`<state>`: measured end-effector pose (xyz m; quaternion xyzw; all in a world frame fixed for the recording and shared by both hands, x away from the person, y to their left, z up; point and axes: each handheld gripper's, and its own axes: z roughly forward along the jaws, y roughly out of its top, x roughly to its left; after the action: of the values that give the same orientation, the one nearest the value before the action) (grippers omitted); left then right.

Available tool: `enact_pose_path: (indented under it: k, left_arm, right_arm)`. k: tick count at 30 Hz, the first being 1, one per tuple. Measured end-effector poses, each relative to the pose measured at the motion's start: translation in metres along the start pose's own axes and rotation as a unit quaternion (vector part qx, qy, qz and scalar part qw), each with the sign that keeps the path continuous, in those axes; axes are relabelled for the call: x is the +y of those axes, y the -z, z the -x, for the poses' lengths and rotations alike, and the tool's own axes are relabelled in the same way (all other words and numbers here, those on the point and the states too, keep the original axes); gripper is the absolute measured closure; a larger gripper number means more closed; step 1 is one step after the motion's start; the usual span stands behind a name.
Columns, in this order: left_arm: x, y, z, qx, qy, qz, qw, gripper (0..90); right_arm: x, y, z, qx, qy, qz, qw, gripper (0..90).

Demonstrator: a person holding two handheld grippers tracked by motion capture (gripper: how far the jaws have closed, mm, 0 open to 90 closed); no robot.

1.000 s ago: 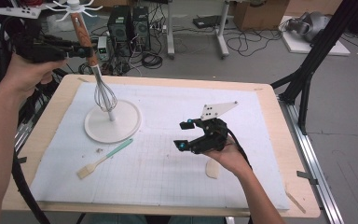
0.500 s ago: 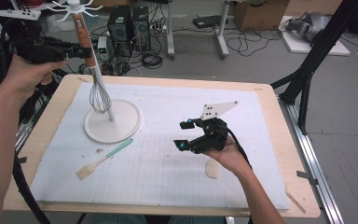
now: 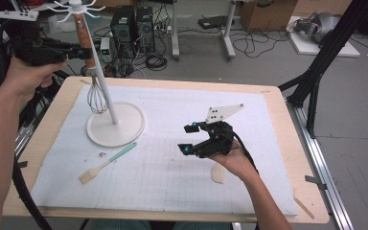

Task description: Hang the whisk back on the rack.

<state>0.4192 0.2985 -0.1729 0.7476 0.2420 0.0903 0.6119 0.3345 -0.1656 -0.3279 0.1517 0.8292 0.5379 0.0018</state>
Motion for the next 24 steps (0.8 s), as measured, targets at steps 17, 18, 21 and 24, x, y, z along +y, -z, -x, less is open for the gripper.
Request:
enact_pose_path:
  k: [17, 18, 21, 24]
  left_arm:
    - [-0.0002, 0.0018, 0.0035, 0.004, -0.010, -0.003, 0.9999, 66.8]
    - [-0.0002, 0.0020, 0.0039, 0.005, -0.009, -0.003, 0.9999, 66.1]
    - [-0.0002, 0.0032, 0.0049, 0.006, -0.010, -0.004, 0.9999, 64.7]
    - [-0.0002, 0.0046, 0.0057, 0.008, -0.009, -0.002, 0.9999, 63.7]
  right_arm:
    - [0.0003, 0.0016, -0.0008, -0.001, -0.001, 0.001, 1.0000, 26.0]
    - [0.0003, 0.0017, -0.0008, 0.000, 0.000, 0.001, 1.0000, 26.0]
    - [0.0004, 0.0017, -0.0011, 0.000, -0.001, 0.001, 1.0000, 26.0]
    - [0.0005, 0.0014, -0.0013, 0.001, 0.001, 0.002, 1.0000, 26.0]
